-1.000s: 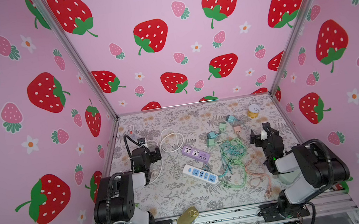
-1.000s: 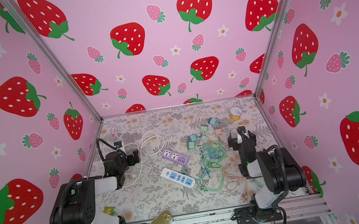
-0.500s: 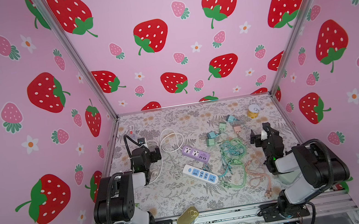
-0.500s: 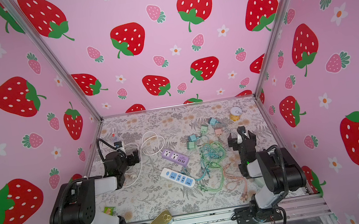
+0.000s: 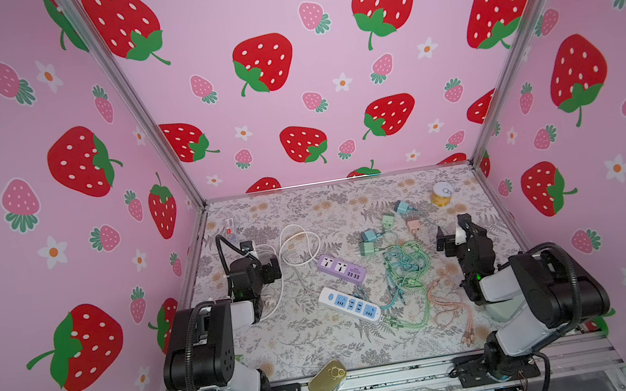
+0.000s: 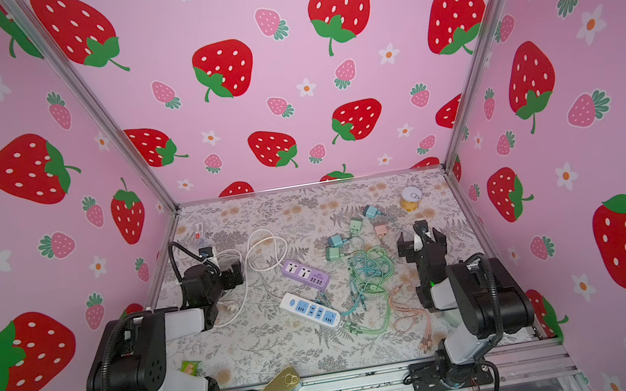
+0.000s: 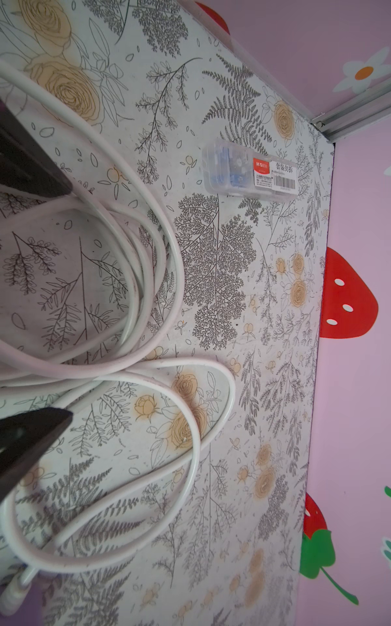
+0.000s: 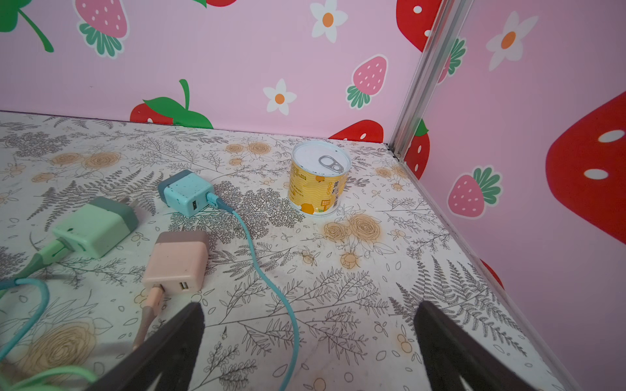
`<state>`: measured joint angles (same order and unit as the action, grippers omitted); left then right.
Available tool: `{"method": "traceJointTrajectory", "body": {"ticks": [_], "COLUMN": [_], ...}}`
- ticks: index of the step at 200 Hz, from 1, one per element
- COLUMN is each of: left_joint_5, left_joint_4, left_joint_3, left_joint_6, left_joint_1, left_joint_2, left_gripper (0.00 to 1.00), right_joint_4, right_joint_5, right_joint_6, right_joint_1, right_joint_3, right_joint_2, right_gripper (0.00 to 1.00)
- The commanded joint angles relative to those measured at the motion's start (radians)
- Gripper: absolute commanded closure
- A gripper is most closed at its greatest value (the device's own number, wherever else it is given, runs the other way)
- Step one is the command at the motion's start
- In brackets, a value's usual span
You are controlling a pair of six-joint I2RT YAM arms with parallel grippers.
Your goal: Insert the plug
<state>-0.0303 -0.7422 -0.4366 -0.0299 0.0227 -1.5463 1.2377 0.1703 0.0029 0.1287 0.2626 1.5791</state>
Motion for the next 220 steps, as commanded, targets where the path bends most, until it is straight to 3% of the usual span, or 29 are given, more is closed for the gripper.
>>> {"method": "traceJointTrajectory", "body": {"ticks": [1,32,66,91,129,196,220], "left_joint_5": [-0.008,-0.008,0.014,0.077,0.220,0.216,0.164], "left_joint_4": [-0.014,-0.020,0.012,0.146,0.304,0.751,0.873], "left_joint_3": [-0.024,-0.018,-0.017,-0.054,-0.090,-0.275,-0.324], "left_joint_6": [0.002,0.004,0.004,-0.015,-0.041,-0.154,-0.186], "left_joint_1": [0.005,0.005,-0.004,-0.017,-0.087,-0.245,-0.267], "left_joint_2": [-0.006,-0.002,0.044,0.116,0.222,0.389,0.426], "left_gripper": [0.01,0.01,0.01,0.00,0.01,0.01,0.01], "right_joint_4": [0.014,0.016,-0.156,-0.202,-0.448,-0.813,-0.921], "right_joint_5": [-0.005,-0.005,-0.008,0.013,-0.001,-0.026,-0.099], "right_joint_6": [0.004,0.006,0.006,0.025,0.078,0.126,0.108], "right_joint_1": [-0.005,-0.005,-0.005,-0.005,-0.003,0.003,0.003], "right_joint_3": [0.006,0.008,0.073,0.078,0.159,0.297,0.367], "right_joint_2": [-0.006,-0.011,-0.074,-0.113,-0.199,-0.304,-0.295], "right_gripper": [0.01,0.01,0.01,0.01,0.02,0.04,0.06]}}
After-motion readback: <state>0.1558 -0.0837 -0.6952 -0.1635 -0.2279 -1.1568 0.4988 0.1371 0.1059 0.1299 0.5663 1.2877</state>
